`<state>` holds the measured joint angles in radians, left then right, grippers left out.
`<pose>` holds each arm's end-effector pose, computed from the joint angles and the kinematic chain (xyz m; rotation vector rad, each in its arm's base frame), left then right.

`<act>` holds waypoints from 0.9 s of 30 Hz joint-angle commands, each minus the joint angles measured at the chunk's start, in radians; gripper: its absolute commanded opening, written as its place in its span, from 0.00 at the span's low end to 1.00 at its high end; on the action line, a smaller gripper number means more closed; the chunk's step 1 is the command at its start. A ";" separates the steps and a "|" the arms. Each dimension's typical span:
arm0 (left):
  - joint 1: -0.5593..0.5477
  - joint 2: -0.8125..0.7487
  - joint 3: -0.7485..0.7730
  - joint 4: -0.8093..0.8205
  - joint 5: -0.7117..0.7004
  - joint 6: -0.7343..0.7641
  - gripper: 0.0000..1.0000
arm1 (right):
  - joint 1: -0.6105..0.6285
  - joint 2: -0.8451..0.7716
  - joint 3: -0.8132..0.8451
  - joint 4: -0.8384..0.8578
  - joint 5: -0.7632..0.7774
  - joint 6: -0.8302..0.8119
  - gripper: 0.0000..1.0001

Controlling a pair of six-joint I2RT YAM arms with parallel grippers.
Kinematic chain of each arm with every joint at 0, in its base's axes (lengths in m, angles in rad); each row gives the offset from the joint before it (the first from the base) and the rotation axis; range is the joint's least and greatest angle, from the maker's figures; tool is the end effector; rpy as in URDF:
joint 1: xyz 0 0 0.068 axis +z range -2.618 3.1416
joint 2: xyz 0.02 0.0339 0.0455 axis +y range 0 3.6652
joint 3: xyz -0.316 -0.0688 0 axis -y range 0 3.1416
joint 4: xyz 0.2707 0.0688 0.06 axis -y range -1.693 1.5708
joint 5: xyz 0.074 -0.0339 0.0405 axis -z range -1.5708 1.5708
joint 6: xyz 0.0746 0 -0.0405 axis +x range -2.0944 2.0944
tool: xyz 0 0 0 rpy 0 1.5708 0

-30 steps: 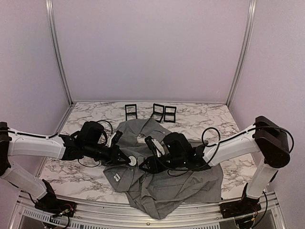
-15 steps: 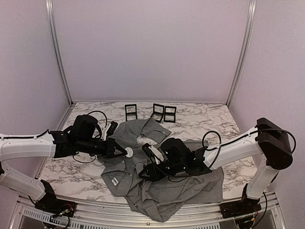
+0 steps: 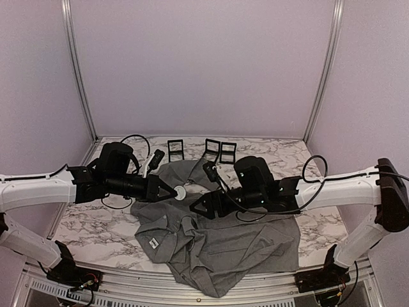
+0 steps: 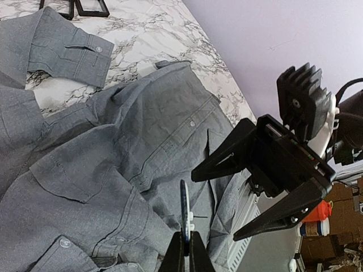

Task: Remove the brooch from the garment
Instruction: Close the brooch at the center of the board.

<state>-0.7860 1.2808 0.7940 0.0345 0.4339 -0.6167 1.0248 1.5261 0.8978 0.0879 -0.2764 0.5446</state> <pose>0.2071 -0.2517 0.2808 0.4932 2.1878 -1.2714 0.1826 0.3397 0.2436 -0.7335 2.2232 1.1635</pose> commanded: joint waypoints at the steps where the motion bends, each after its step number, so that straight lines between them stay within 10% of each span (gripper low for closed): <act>1: 0.005 0.024 0.048 0.016 0.079 0.066 0.00 | -0.052 -0.051 0.038 -0.011 -0.060 -0.059 0.69; 15: 0.006 0.049 0.107 0.001 0.316 0.179 0.00 | -0.120 -0.079 0.043 0.141 -0.309 -0.105 0.70; 27: -0.010 0.054 0.137 -0.011 0.406 0.222 0.00 | -0.122 -0.047 0.052 0.237 -0.452 -0.023 0.48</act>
<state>-0.7876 1.3239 0.9062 0.0326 0.7918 -0.4290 0.9100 1.4593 0.9085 0.2565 -0.6552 0.4801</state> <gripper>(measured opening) 0.009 0.517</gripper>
